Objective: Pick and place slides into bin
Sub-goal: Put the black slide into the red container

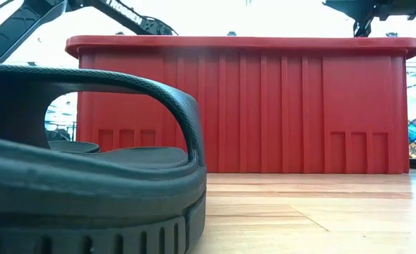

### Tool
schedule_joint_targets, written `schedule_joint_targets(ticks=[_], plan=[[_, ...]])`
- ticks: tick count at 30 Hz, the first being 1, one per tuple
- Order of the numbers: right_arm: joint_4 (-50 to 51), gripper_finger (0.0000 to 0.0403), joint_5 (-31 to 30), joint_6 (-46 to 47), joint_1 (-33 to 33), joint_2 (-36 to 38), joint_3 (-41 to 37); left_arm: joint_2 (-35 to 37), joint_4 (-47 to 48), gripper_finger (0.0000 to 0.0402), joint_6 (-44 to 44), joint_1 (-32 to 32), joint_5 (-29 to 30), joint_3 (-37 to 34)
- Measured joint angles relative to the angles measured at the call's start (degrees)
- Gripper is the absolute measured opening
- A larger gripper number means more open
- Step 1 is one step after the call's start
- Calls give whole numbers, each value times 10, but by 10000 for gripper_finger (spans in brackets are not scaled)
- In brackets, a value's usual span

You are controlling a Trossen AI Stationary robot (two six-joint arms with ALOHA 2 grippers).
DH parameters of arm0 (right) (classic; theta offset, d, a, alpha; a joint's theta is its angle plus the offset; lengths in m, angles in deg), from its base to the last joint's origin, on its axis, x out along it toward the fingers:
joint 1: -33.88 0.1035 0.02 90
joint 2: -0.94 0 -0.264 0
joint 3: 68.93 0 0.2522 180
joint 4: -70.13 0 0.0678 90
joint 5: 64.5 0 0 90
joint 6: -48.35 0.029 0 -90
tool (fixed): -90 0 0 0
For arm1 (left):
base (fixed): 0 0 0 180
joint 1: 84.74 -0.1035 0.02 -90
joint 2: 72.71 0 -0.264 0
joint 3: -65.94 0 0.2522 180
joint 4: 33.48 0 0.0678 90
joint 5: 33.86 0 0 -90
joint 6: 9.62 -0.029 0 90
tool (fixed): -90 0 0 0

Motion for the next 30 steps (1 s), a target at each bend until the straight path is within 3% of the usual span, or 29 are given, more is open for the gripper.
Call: schedule_joint_targets(ticks=[7, 17, 25, 30], plan=[[0, 11, 0, 17, 0, 0, 0, -1, -14, 1, 5, 2, 63, 0], [0, 11, 0, 59, 0, 0, 0, -1, -12, 6, 108, 18, 76, 0], [0, 11, 0, 60, 0, 0, 0, -1, -12, 5, 111, 35, 78, 0], [0, 11, 0, 60, 0, 0, 0, -3, -26, 6, 120, 37, 115, 0]])
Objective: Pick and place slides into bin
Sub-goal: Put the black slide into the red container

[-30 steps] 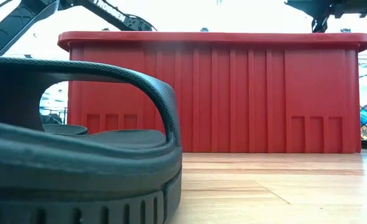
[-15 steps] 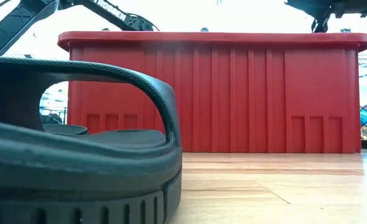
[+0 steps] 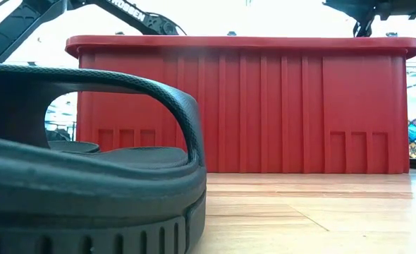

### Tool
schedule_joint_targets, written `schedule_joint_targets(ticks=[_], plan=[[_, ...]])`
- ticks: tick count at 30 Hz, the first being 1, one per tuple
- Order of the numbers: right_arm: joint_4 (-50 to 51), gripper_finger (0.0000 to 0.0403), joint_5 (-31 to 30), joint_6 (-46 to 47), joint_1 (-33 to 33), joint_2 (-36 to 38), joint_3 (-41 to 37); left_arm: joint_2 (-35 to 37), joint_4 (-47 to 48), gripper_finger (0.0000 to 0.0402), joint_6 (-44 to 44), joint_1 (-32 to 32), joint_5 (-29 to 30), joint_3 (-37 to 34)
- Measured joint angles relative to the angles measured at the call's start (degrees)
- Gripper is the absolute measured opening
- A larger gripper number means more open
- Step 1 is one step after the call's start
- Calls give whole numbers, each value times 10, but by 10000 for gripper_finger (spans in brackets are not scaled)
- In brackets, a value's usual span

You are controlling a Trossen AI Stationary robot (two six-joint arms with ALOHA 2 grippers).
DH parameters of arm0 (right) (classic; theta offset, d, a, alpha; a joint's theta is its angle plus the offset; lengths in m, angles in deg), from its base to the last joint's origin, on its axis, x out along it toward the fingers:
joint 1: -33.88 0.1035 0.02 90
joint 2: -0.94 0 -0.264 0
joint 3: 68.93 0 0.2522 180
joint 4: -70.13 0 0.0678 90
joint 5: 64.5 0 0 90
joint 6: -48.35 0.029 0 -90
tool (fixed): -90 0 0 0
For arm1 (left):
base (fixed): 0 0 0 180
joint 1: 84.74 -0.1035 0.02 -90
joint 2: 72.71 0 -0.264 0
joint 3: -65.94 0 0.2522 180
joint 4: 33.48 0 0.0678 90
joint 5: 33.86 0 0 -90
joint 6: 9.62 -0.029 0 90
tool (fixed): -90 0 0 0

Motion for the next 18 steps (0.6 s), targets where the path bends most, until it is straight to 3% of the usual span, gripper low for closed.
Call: schedule_joint_targets(ticks=[8, 18], plan=[[0, 11, 2, 0, 0, 0, 0, 0, -7, 10, -33, 2, 17, 0], [0, 11, 2, 0, 0, 0, 0, 0, -14, 22, 82, 2, 5, 0]])
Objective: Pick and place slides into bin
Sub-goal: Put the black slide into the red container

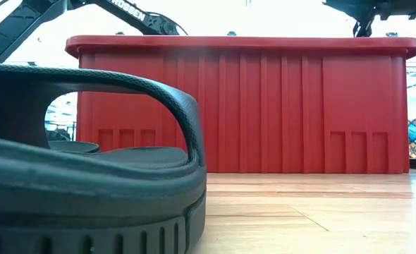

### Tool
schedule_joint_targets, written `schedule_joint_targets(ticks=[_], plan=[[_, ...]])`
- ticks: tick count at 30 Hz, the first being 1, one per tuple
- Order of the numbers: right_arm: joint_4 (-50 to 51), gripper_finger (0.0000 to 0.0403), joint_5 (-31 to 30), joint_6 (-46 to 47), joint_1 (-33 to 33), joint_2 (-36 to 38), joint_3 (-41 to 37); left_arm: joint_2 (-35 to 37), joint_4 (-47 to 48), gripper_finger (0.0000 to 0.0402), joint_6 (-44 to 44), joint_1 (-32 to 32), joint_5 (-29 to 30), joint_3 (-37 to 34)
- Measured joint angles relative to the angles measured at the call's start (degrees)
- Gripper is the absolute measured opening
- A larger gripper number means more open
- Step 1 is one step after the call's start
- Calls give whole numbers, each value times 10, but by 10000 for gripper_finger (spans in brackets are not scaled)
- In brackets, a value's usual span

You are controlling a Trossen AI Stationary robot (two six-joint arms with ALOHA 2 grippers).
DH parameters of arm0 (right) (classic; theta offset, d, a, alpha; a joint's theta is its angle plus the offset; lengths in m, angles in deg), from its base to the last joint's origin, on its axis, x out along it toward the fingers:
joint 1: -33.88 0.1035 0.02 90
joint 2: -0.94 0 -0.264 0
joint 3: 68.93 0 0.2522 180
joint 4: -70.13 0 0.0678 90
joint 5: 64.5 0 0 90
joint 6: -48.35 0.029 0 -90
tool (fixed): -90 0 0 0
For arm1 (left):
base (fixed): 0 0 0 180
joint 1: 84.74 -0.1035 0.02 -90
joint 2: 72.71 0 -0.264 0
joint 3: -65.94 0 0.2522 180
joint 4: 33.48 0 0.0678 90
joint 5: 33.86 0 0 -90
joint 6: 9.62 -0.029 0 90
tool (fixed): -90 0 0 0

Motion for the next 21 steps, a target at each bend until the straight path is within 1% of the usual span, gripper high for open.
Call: schedule_joint_targets(ticks=[4, 9, 14, 18, 21], plan=[[0, 11, 0, 0, 0, 0, 0, 0, -1, 55, -3, 0, -13, 0], [0, 11, 0, 0, 0, 0, 0, 0, -1, 110, 25, 0, -17, 0], [0, 11, 2, 0, 0, 0, 0, 0, 5, 163, 29, 0, -20, 0], [0, 11, 2, 0, 0, 0, 0, 2, 12, 193, 3, 0, -17, 0], [0, 11, 2, -1, 0, 0, 0, 18, 13, 206, -27, 1, 1, 0]])
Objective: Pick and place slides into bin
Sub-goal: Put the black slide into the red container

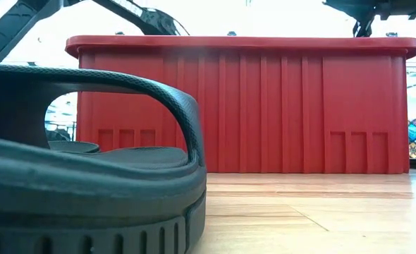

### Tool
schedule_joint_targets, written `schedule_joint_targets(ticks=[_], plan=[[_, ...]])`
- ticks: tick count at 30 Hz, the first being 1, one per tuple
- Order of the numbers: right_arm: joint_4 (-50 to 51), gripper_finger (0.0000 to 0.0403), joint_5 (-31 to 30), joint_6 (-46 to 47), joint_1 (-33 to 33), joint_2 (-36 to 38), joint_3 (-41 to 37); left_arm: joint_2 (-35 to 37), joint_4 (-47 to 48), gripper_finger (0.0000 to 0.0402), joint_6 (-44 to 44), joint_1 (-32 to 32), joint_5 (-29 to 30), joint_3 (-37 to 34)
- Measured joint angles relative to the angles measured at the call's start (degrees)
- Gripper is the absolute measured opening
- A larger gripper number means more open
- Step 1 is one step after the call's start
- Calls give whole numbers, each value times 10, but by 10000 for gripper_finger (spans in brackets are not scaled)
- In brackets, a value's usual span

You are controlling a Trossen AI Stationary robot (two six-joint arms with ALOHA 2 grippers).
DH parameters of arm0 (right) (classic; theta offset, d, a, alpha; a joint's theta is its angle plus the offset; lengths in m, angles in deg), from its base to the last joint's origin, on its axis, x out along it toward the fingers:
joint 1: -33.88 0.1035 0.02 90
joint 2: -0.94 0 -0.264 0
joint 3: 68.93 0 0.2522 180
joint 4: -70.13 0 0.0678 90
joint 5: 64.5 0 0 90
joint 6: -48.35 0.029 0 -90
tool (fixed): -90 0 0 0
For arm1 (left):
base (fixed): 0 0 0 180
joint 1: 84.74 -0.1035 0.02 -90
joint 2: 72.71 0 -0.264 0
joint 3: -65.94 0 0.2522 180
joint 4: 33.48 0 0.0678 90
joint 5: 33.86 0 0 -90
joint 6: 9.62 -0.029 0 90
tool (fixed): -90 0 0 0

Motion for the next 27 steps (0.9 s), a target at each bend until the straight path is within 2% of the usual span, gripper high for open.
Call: schedule_joint_targets(ticks=[3, 6, 9, 13, 16, 19, 21, 27], plan=[[0, 11, 0, -22, 0, 0, 0, 40, 0, 206, -50, 5, 4, 0], [0, 11, 0, -46, 0, 0, 0, 97, -16, 185, -89, 18, 28, 0], [0, 11, 0, -57, 0, 0, 0, 167, -40, 144, -129, 31, 26, 0], [0, 11, 0, -59, 0, 0, 0, 266, -65, 70, -189, 56, -30, 1], [-5, 11, 0, -64, 0, 0, 0, 324, -110, 18, -146, 73, -91, 1], [-17, 11, -4, -67, 0, 0, 0, 370, -169, 8, -46, 85, -139, 1], [-28, 11, -14, -81, 0, -1, 0, 394, -208, 8, -8, 104, -147, 1], [-101, 11, -15, -138, 0, -3, 0, 416, -323, 1, 20, 196, -141, 1]])
